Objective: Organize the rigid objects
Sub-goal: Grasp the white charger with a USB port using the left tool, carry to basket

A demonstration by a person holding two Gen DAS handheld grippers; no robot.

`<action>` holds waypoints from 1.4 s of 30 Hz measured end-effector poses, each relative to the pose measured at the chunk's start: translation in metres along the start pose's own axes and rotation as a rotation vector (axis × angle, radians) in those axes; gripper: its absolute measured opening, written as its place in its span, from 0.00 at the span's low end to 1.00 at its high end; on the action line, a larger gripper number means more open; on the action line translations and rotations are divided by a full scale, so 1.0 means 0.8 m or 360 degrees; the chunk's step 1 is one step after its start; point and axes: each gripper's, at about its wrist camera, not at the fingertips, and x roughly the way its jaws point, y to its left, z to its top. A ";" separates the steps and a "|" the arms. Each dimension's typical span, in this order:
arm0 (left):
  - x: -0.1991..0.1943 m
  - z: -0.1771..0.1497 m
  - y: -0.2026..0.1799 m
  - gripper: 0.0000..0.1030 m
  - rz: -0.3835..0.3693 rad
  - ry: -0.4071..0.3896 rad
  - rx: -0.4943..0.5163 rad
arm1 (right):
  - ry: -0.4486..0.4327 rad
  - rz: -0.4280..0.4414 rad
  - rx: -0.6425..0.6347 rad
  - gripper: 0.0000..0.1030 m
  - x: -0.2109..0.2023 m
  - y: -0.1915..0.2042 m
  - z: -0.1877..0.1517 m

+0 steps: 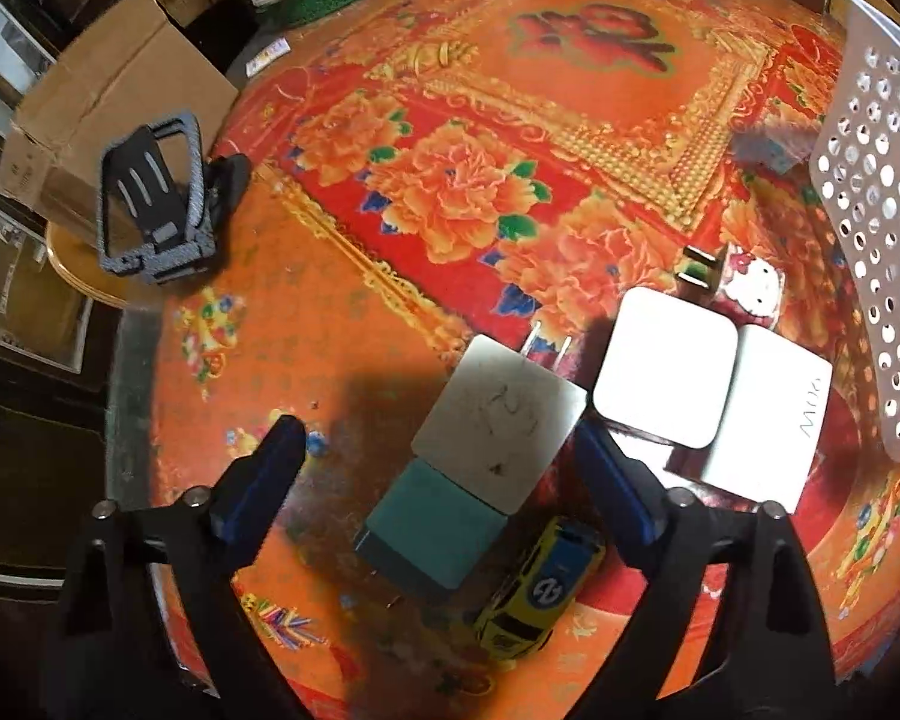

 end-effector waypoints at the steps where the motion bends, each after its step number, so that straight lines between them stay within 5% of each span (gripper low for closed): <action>1: 0.003 -0.001 -0.001 0.82 -0.0017 0.0007 -0.0013 | 0.0000 -0.0001 -0.0001 0.09 0.000 0.000 0.000; 9: 0.009 -0.001 -0.002 0.53 -0.0088 0.0030 -0.0028 | 0.0001 -0.0001 -0.0005 0.09 0.001 -0.001 0.000; 17: -0.011 -0.002 0.001 0.49 0.0030 -0.0077 -0.0044 | 0.0003 -0.0004 -0.0009 0.09 0.001 -0.001 -0.001; 30: -0.047 0.000 0.009 0.46 0.0013 -0.0162 -0.0042 | 0.0003 -0.0004 -0.0009 0.09 0.001 0.001 -0.002; 42: -0.161 0.015 -0.018 0.45 -0.0004 -0.0418 0.0009 | 0.0007 -0.0005 -0.0013 0.09 0.002 0.001 -0.002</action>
